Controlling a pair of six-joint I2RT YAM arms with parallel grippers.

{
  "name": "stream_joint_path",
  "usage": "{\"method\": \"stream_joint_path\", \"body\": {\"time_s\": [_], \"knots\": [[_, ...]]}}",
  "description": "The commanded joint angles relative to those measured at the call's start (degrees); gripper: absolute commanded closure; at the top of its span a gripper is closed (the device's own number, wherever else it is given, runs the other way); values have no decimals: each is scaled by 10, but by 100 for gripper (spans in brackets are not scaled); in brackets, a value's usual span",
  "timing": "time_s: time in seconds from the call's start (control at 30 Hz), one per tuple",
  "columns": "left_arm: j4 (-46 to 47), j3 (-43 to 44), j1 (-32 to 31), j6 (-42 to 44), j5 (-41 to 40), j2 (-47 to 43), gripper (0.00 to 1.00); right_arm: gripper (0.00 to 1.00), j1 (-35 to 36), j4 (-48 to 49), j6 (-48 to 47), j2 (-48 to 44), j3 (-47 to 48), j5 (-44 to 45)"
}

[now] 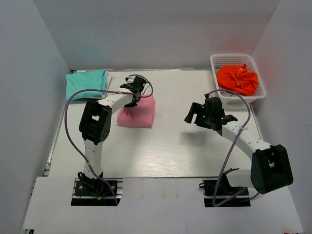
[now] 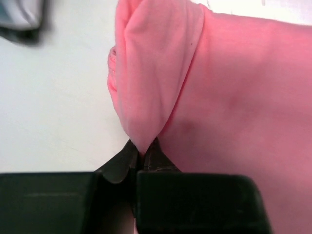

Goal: Fold and stack the t-shirts
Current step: Put the neatly folded tshirt into the corner of the board with the left arm

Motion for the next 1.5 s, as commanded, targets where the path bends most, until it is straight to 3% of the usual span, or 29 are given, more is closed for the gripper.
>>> {"method": "stream_joint_path", "body": {"time_s": [0.0,0.23,0.5,0.97,1.47], "knots": [[54,35,6,124,-65,-55,100,10,-9,7,6,12,-7,10],[124,76,24,245,-138,-61,100,10,-26,9,5,62,3,-10],[174,152,70,355,-138,-56,100,10,-35,29,3,77,-5,13],[193,240,132,434,-88,-69,100,10,-38,22,4,-15,-43,80],[208,256,176,434,-69,-92,100,10,-38,42,2,2,-32,58]]}}
